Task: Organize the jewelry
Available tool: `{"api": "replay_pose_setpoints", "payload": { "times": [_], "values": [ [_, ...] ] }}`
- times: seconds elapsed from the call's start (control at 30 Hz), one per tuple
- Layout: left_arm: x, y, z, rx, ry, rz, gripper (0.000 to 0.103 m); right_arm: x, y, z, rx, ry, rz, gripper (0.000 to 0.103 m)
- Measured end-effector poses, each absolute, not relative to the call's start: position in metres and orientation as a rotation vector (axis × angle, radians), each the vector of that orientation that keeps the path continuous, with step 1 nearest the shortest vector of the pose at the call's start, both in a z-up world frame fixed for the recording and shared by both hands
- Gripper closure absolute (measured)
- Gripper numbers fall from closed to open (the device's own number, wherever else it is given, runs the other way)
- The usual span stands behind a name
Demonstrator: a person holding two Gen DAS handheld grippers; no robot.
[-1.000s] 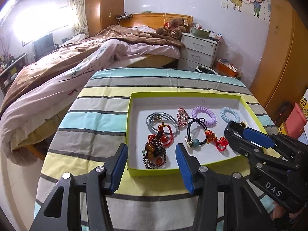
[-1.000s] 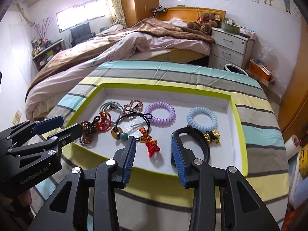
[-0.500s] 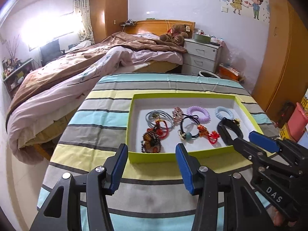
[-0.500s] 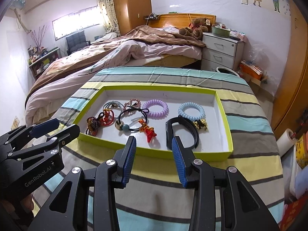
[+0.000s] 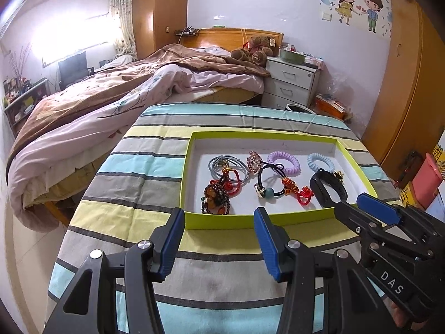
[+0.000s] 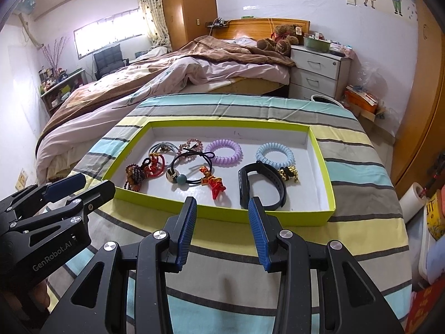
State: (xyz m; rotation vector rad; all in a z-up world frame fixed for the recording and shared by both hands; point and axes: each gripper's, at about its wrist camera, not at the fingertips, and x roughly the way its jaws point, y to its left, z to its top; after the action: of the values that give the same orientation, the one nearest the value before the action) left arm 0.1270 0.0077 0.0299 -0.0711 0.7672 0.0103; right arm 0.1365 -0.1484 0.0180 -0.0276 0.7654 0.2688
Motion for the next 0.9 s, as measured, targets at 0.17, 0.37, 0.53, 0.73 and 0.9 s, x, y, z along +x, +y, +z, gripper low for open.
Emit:
{"api": "replay_pose_setpoints", "payload": {
  "times": [0.17,0.37,0.53,0.73,0.9],
  "values": [
    [0.1281,0.0094,0.0284,-0.081,0.774,0.012,0.052,0.1368,-0.1484,0.0180,-0.028,0.764,0.269,0.063],
    [0.1271,0.0082,0.0278,-0.070,0.776,0.011,0.052,0.1354,-0.1489,0.0178,-0.029,0.767,0.267,0.063],
    [0.1273,0.0083,0.0277,-0.067,0.773,0.010,0.052,0.1350,-0.1492,0.0183,-0.028,0.766,0.268,0.063],
    [0.1266,0.0065,0.0277,-0.065,0.771,0.010,0.052,0.1344,-0.1495,0.0183,-0.028,0.768,0.267,0.063],
    [0.1266,0.0066,0.0277,-0.065,0.776,0.015,0.052,0.1342,-0.1500,0.0185,-0.027,0.768,0.266,0.063]
  ]
}}
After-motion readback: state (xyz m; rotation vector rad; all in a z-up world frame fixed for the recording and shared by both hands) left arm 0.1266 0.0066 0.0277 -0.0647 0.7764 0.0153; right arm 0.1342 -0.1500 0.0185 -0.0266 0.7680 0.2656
